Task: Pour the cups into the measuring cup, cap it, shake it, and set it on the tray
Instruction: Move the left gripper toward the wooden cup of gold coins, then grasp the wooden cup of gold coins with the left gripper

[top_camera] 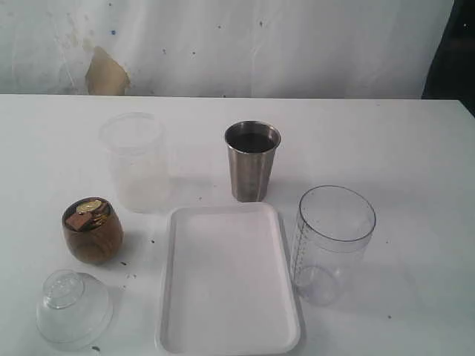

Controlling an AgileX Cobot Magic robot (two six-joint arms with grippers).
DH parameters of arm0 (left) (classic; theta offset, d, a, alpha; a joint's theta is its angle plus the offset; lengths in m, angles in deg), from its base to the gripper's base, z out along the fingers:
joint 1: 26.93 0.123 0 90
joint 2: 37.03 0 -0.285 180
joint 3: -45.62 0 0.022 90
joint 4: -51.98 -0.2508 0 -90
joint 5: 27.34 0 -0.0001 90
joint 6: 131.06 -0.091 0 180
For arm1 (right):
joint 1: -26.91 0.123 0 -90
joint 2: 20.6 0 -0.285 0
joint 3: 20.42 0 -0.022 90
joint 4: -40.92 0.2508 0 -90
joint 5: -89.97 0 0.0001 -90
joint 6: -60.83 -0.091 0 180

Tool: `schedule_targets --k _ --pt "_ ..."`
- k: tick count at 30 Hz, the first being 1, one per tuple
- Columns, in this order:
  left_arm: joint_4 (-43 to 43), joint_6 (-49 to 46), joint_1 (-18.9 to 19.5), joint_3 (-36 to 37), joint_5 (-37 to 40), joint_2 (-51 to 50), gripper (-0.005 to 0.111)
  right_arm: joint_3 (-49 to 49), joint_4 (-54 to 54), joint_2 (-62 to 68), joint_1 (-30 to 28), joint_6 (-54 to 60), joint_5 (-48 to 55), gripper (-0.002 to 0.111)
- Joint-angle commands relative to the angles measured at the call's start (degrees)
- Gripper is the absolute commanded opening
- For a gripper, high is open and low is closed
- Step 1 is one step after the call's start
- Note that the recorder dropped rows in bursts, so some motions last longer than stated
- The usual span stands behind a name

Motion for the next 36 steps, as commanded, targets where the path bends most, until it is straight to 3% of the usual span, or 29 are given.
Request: schedule_targets --k 1,4,5,7,11,16,23,29,32,36 --pt "1.16 0.06 -0.04 0.25 -9.78 0.2 0.0 0.32 -0.06 -0.36 0.38 -0.03 -0.45 0.0" --pt "1.26 7.56 -0.04 0.25 -17.27 0.2 0.0 0.32 -0.06 -0.36 0.38 -0.03 -0.45 0.0" --pt "2.78 21.66 -0.04 0.25 -20.25 0.2 0.0 0.32 -0.06 -0.36 0.38 -0.03 -0.45 0.0" --pt "1.8 34.68 -0.04 0.25 -20.98 0.2 0.0 0.32 -0.06 -0.36 0.38 -0.03 -0.45 0.0" --pt "-3.26 36.04 -0.04 0.25 -34.76 -0.74 0.0 0.32 -0.06 -0.36 0.38 -0.03 -0.45 0.0" --pt "-17.89 41.72 -0.04 -5.99 -36.68 -14.32 0.0 0.32 -0.06 -0.36 0.38 -0.03 -0.45 0.0" --pt "-30.66 44.24 -0.04 -6.53 -45.89 -34.64 0.0 0.32 -0.06 -0.36 0.38 -0.03 -0.45 0.0" --pt "-35.22 43.0 -0.04 -6.53 -51.25 -51.03 0.001 0.32 -0.06 -0.36 0.38 -0.03 -0.45 0.0" --pt "-35.37 38.59 -0.04 -6.53 -53.63 -58.13 0.014 0.32 -0.06 -0.36 0.38 -0.03 -0.45 0.0" --pt "-35.82 34.14 -0.04 -6.53 -58.69 -65.59 0.046 0.32 -0.06 -0.36 0.38 -0.03 -0.45 0.0"
